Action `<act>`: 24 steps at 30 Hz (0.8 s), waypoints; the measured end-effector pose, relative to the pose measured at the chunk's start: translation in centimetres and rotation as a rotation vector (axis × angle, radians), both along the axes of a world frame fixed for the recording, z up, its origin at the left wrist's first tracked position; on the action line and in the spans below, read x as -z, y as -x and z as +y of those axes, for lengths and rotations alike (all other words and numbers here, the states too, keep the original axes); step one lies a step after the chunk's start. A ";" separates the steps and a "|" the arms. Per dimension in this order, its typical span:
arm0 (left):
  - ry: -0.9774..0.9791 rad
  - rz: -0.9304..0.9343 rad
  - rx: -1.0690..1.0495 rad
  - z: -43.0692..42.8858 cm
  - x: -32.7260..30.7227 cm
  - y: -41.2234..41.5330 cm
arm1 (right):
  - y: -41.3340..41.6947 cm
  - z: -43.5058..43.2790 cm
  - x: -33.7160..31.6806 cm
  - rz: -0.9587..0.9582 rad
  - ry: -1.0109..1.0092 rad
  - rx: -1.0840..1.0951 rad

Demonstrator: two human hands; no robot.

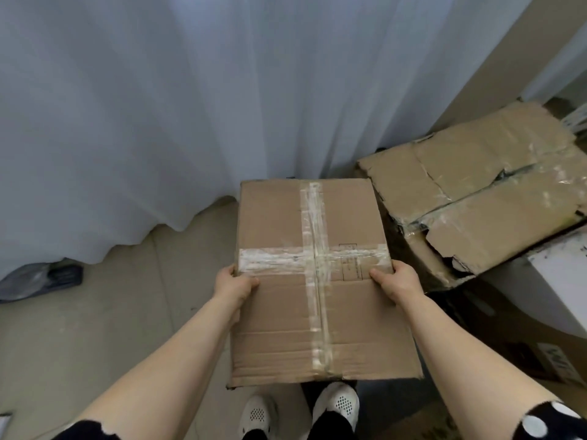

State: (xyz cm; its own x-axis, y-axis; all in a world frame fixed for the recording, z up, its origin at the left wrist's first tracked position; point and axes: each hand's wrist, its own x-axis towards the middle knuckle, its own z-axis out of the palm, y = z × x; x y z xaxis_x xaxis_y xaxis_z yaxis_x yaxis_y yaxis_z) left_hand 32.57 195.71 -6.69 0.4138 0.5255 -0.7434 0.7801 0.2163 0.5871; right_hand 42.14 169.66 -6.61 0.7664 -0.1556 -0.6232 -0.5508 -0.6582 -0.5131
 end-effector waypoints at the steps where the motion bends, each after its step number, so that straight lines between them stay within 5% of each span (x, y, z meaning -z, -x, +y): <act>1: 0.017 0.002 -0.001 -0.4 1.2 -0.6 | -0.7 -0.4 1.3 0.004 0.030 0.006; 10: 0.160 0.029 -0.047 -5.3 9.3 -3.0 | -5.4 -2.9 9.3 0.000 0.236 0.012; 16: 0.194 0.037 -0.196 -7.1 10.5 -2.2 | -1.9 -4.5 10.5 -0.104 0.205 -0.103; 20: 0.270 0.091 -0.192 -7.2 10.0 -2.2 | 4.4 -3.5 9.9 -0.132 0.440 0.279; 24: 0.235 0.143 -0.141 -8.3 9.6 -2.0 | 7.3 -2.7 9.8 0.065 0.273 0.740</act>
State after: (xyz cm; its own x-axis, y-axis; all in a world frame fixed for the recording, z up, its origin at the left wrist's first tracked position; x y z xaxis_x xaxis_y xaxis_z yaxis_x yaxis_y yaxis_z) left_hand 34.57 187.41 -16.33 0.2312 0.3769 -0.8969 0.8040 0.4451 0.3943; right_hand 34.86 166.96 -16.42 0.3675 -0.7648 -0.5291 -0.9180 -0.2073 -0.3380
